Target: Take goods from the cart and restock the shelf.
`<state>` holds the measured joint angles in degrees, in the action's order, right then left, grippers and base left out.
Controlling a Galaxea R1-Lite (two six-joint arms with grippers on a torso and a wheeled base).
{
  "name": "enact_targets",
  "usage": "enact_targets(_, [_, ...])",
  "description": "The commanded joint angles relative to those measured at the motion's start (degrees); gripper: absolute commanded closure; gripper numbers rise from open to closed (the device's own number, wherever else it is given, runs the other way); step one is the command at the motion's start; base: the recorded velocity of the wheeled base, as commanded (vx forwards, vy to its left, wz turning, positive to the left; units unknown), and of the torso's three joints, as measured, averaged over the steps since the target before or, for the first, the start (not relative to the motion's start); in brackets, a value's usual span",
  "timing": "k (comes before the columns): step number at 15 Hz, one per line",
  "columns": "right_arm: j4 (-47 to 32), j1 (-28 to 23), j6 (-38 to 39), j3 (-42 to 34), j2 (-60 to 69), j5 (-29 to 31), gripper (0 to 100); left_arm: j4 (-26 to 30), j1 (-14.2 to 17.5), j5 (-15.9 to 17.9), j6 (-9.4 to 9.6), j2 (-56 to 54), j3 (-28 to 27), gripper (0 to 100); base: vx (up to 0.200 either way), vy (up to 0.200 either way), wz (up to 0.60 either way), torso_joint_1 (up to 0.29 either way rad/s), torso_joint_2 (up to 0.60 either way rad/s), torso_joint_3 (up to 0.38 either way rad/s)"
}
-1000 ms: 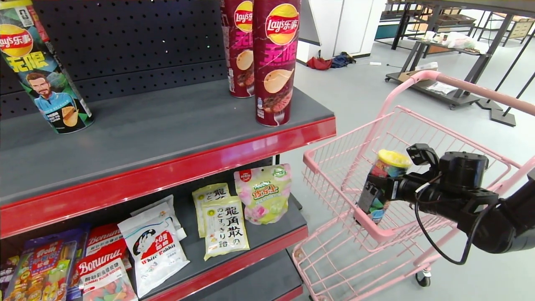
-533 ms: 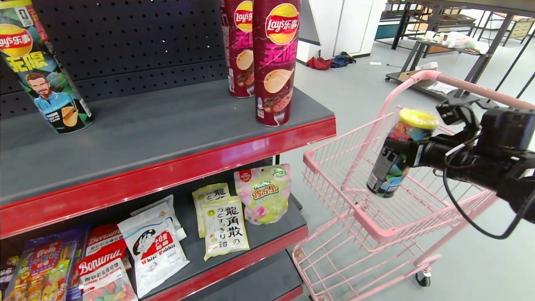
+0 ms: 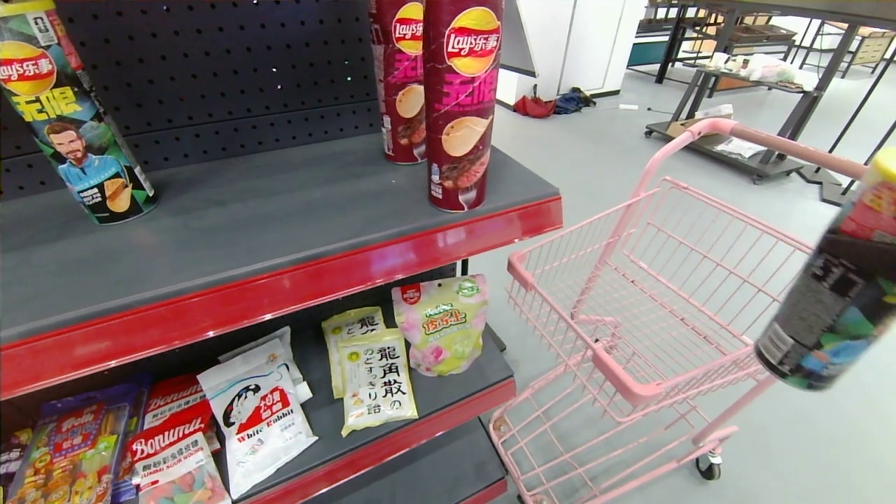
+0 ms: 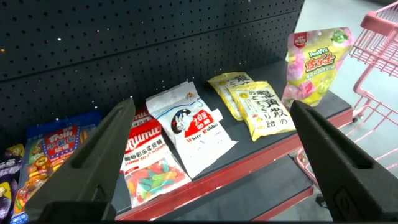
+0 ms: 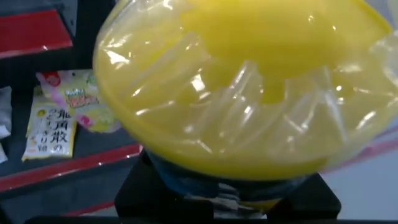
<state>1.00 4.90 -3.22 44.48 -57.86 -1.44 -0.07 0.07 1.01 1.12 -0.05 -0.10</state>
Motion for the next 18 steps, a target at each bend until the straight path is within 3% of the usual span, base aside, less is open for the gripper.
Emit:
enact_targets(1, [-9.0,-3.8,-0.6,-8.2,19.9,2.5,100,0.0,0.0,0.0,0.02,0.0,0.0,0,0.0,0.0,0.0,0.0,0.0,0.0])
enact_targets(4, [-9.1,-7.9,-1.4,-11.6,22.3,2.8,100,0.0,0.0,0.0,0.02,0.0,0.1,0,0.0,0.0,0.0,0.0,0.0,0.0])
enact_targets(8, [-9.0,-8.0,-1.6,-12.6,23.4,2.8,100,0.0,0.0,0.0,0.02,0.0,0.0,0,0.0,0.0,0.0,0.025,-0.09,-0.073])
enact_targets(18, [-9.0,-7.7,-1.6,-13.7,23.5,2.4,100,0.0,0.0,0.0,0.02,0.0,0.0,0,0.0,0.0,0.0,0.172,-0.53,-0.347])
